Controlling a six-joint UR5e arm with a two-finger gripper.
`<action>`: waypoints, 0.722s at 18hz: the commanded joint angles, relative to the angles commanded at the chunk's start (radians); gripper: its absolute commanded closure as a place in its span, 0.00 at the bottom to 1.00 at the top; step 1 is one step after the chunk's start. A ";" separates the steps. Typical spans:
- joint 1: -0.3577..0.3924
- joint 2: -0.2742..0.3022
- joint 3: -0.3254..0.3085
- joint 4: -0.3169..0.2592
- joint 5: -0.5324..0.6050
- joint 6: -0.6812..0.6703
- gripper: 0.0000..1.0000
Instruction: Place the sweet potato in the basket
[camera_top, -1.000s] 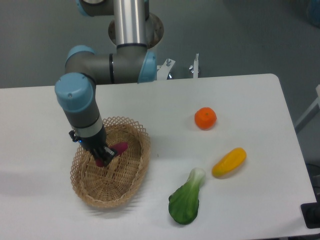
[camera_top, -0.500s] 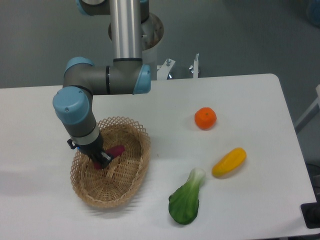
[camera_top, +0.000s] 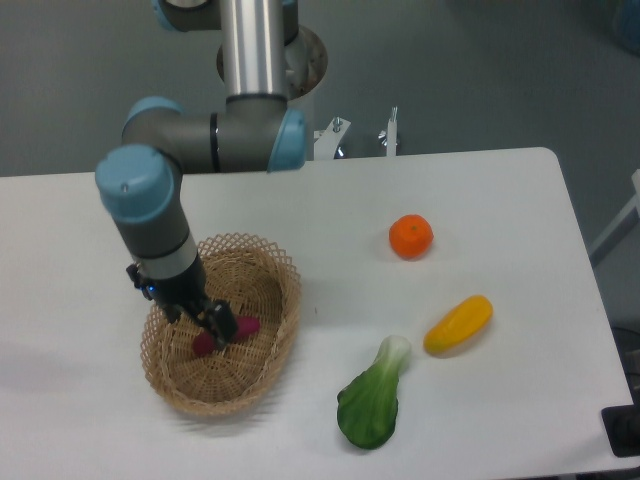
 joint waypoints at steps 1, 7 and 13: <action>0.029 0.012 -0.001 -0.005 -0.003 0.011 0.00; 0.199 0.069 -0.006 -0.006 -0.005 0.251 0.00; 0.393 0.104 -0.015 -0.078 -0.021 0.552 0.00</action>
